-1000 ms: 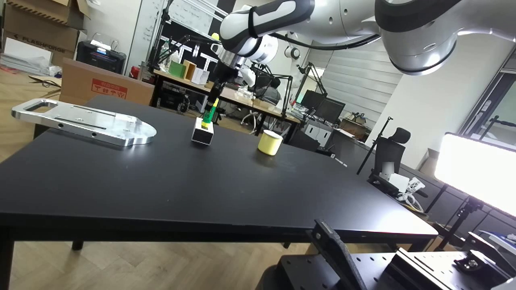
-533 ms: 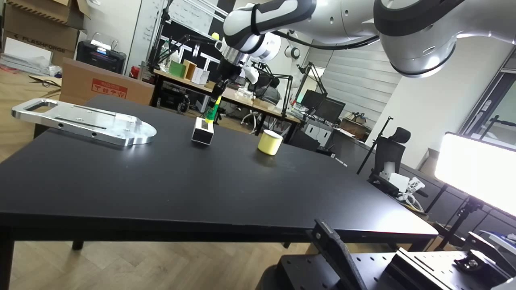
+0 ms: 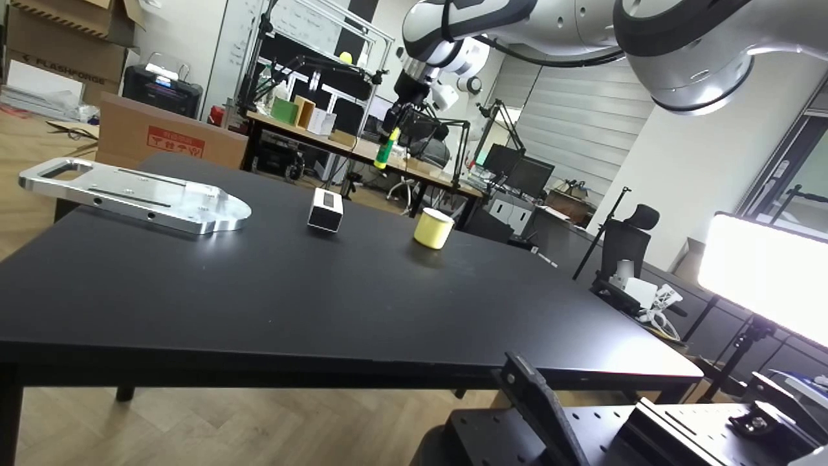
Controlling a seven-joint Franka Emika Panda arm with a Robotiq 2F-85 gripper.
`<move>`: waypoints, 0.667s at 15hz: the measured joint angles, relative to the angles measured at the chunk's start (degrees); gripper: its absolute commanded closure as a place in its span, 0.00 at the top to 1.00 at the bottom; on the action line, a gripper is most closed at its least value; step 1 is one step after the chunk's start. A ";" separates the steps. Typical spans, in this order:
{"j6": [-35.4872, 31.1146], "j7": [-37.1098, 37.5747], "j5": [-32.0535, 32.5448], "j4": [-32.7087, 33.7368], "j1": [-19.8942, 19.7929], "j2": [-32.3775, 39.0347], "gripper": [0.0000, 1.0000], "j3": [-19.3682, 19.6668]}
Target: Put the glue stick in the yellow cup
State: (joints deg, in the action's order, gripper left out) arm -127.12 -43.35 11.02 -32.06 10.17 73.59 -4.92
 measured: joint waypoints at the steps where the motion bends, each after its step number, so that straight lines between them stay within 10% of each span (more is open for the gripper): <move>1: -0.01 0.52 -0.07 0.00 -1.25 -0.46 0.09 0.28; 10: 6.98 5.34 -4.29 -1.51 -11.49 -0.31 0.09 0.85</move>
State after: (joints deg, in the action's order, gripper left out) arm -120.14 -38.01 6.72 -33.56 -1.32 73.28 -4.08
